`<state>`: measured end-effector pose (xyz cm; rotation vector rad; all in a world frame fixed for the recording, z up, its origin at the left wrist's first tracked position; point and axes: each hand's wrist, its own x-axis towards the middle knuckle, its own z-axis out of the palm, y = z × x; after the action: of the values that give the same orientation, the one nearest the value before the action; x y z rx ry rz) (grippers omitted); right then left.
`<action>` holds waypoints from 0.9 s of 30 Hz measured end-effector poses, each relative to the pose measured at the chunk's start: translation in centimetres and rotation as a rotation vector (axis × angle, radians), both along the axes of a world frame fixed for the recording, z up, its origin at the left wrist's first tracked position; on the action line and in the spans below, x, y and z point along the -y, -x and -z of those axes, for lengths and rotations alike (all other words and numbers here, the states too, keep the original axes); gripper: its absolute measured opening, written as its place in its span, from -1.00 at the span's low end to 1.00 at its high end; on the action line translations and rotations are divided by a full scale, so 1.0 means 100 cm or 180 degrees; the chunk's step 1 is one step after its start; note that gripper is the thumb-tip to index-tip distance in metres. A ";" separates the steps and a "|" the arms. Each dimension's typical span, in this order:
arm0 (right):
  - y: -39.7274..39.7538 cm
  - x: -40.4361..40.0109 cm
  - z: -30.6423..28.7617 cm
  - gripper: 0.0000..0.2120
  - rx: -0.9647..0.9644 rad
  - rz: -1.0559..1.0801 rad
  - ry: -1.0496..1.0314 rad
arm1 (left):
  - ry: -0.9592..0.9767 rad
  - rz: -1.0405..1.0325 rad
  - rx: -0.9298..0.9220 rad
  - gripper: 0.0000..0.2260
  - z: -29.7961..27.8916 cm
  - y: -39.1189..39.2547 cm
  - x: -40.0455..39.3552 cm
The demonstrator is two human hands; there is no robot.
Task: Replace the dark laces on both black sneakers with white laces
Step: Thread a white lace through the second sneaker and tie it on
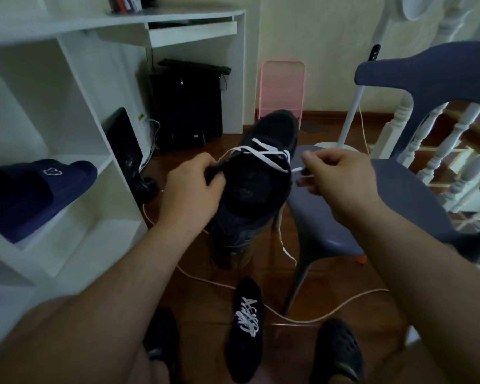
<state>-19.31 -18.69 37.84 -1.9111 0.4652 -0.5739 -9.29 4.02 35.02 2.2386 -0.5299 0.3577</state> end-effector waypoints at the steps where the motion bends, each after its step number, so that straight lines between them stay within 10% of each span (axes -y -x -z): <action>1: -0.001 0.007 0.003 -0.89 -0.0114 0.0105 0.0138 | 0.0050 -0.0033 0.0122 -0.95 0.000 -0.003 -0.002; 5: -0.003 0.030 0.014 -0.88 -0.0456 0.0550 0.1073 | 0.0069 -0.0088 0.0375 -0.98 0.002 -0.009 -0.010; 11: -0.013 -0.005 0.005 -0.72 0.0307 -0.0540 -0.0803 | -0.0078 -0.0046 0.0192 -0.96 0.010 -0.005 -0.001; 15: -0.018 -0.009 0.015 -0.86 -0.0520 -0.0486 0.1142 | -0.0021 -0.0051 0.0215 -0.99 0.010 -0.004 0.000; 23: -0.010 0.004 0.010 -0.72 -0.0850 -0.1189 0.1304 | 0.0023 -0.0211 0.0239 -0.94 0.010 -0.011 -0.008; 27: -0.011 0.019 0.016 -0.78 -0.2592 -0.1826 0.2555 | 0.0026 -0.0260 0.0329 -0.92 0.008 -0.015 -0.012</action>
<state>-18.21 -20.61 36.20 -2.8731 0.1474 0.5212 -7.83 5.24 34.22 2.2474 -0.4910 0.5188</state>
